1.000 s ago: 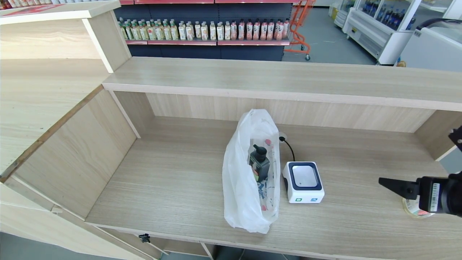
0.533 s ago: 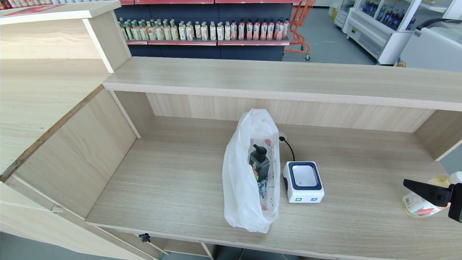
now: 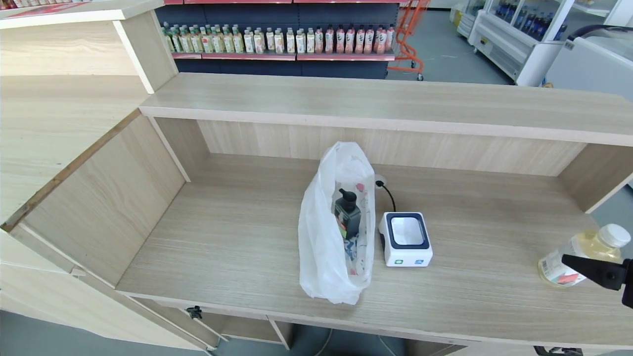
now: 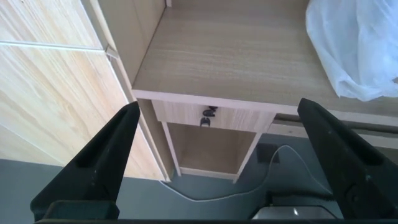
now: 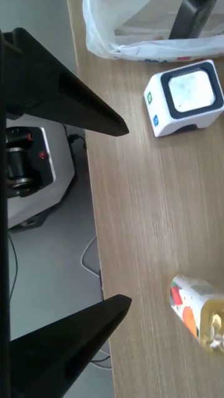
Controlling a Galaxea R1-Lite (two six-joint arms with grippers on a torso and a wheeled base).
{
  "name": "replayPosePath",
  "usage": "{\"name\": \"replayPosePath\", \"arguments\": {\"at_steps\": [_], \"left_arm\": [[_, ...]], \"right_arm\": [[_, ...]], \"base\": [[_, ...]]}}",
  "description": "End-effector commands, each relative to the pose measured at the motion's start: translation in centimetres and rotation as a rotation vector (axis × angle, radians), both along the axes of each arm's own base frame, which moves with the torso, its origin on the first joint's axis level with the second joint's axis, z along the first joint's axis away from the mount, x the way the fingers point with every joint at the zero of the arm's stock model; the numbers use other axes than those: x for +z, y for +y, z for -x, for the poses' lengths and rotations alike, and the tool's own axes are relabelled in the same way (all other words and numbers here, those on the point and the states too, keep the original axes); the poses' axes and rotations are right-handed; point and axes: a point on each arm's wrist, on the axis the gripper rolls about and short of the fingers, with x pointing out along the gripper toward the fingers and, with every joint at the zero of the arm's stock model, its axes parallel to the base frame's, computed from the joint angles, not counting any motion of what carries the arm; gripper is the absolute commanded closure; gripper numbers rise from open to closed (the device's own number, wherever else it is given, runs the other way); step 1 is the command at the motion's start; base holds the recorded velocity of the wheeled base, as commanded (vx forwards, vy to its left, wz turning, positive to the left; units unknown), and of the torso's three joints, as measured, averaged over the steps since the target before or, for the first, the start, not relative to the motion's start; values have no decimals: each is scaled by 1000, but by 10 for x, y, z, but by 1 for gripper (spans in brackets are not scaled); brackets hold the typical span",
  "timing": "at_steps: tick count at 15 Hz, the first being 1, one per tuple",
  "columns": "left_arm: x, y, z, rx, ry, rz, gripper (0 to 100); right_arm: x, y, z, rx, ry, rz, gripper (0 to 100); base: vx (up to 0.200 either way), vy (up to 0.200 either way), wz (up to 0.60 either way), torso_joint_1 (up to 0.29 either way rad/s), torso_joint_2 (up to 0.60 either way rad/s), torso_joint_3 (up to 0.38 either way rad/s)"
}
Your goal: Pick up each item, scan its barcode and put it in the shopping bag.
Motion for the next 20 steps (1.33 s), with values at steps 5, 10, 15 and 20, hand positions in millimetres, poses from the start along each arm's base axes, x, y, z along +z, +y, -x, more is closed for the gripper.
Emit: {"name": "replayPosePath", "arguments": {"at_steps": [5, 10, 15, 20], "left_arm": [[0, 0, 0, -1, 0, -3, 0], [0, 0, 0, -2, 1, -4, 0], [0, 0, 0, -2, 0, -7, 0], [0, 0, 0, -2, 0, -4, 0]], "right_arm": [[6, 1, -7, -15, -5, -21, 0], [4, 2, -16, -43, 19, -73, 0], [7, 3, -25, -58, 20, -112, 0], [6, 4, -27, -60, 27, -121, 0]], "base": [[-160, -160, 0, -3, 1, 3], [0, -120, 0, -4, 2, 3], [0, -200, 0, 11, 5, 2], [0, -80, 0, 2, 1, 2]]}}
